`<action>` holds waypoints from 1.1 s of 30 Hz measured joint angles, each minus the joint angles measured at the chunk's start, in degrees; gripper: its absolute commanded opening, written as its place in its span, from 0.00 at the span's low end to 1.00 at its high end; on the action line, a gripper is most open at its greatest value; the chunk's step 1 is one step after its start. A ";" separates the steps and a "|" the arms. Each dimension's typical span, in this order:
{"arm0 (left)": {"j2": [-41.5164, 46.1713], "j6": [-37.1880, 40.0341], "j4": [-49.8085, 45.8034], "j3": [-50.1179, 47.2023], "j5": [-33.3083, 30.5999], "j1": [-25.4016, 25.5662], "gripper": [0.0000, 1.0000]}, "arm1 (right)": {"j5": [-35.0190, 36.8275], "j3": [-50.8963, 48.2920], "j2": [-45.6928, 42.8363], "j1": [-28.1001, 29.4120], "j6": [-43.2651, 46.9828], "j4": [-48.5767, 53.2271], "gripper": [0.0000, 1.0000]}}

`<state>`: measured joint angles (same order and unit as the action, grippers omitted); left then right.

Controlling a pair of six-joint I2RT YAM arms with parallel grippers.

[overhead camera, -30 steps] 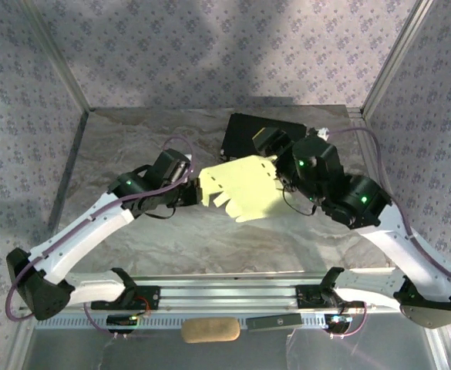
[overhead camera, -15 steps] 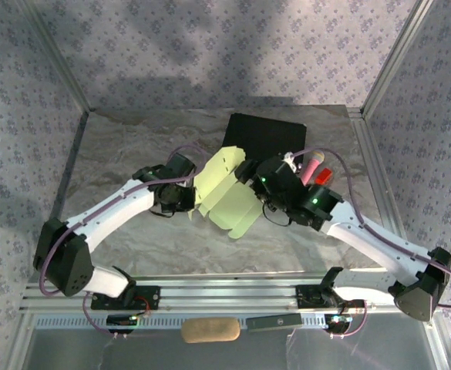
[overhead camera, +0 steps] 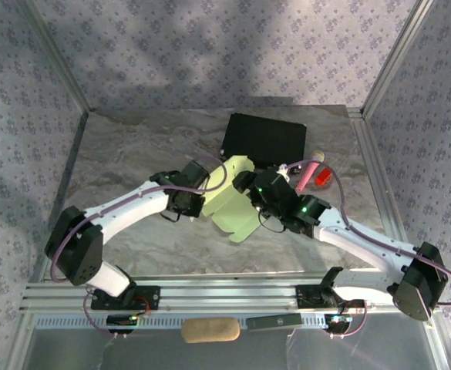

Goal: Fold the paper box

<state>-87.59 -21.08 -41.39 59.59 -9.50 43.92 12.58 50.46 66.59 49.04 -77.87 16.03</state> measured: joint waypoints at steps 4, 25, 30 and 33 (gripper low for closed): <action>-0.22 1.40 2.08 -0.81 -3.76 2.99 0.00 | -0.02 -2.86 0.07 -0.07 -1.66 -4.11 0.91; 0.61 5.66 5.53 -2.78 -6.84 4.59 0.00 | -9.22 -1.18 21.05 -7.96 -6.78 -29.24 0.58; 0.61 6.10 5.64 -2.78 -6.86 4.59 0.00 | -12.46 0.17 24.39 -8.26 -6.80 -34.45 0.48; 0.61 6.27 5.64 -2.78 -7.06 4.59 0.00 | -13.55 0.15 25.75 -8.50 -6.97 -35.71 0.38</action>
<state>-86.98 -14.81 -35.75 56.82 -16.56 48.51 -0.97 50.61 92.33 40.53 -84.84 -19.68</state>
